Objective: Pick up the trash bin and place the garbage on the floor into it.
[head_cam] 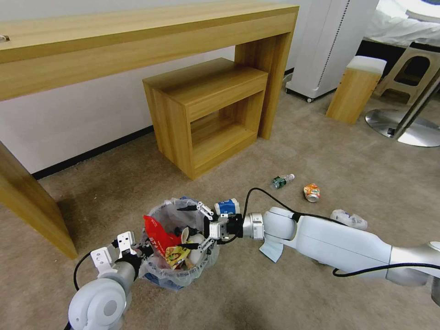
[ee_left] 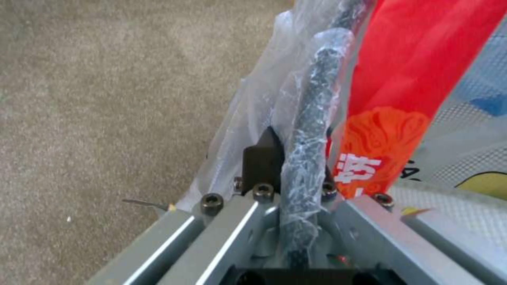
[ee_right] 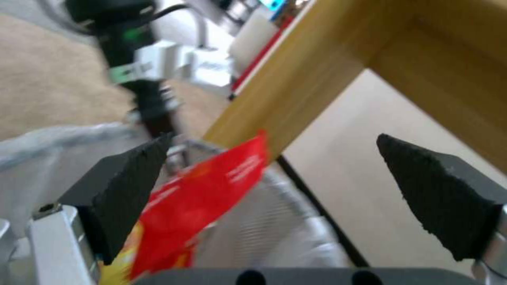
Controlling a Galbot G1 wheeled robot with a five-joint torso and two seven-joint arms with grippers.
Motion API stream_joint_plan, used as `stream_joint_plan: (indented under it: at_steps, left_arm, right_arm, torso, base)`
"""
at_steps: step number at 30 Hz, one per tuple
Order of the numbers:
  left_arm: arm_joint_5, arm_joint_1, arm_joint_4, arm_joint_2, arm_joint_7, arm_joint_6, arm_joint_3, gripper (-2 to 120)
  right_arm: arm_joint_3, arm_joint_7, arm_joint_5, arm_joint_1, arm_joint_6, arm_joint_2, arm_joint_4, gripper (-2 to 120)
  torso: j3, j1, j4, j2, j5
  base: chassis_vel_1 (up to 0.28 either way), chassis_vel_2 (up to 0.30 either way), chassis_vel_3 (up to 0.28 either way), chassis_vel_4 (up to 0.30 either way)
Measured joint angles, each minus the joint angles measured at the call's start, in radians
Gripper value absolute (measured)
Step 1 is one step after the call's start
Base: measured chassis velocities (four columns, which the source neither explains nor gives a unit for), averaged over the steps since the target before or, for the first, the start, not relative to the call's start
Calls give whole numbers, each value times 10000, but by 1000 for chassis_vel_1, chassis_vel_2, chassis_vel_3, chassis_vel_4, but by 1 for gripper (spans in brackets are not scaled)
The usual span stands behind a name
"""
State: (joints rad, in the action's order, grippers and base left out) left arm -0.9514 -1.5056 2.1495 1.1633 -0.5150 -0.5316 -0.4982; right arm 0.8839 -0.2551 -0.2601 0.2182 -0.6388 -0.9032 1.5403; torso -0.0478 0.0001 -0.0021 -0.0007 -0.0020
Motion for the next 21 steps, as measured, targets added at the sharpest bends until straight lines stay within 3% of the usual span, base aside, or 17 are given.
stream_joint_plan:
  at_steps: [8, 17, 21]
  left_arm:
    - [19, -37, -46, 8, 36, 59, -160, 0]
    - [36, -45, -29, 12, 51, 108, -361, 0]
    - [-26, 4, -30, -4, 52, 122, -403, 0]
  right_arm:
    - [-1313, 1215, -547, 610, 665, 208, 419, 100]
    - [-2795, 3010, -1476, 2168, 1768, 631, 640, 100]
    - [-3902, 3938, -2195, 3215, 2438, 964, 808, 100]
  torso:
    - [0, 0, 0, 0, 1]
    - [1, 0, 0, 0, 1]
    - [1, -1, 0, 0, 2]
  base:
    - [0, 0, 0, 0]
    - [0, 0, 0, 0]
    - [0, 0, 0, 0]
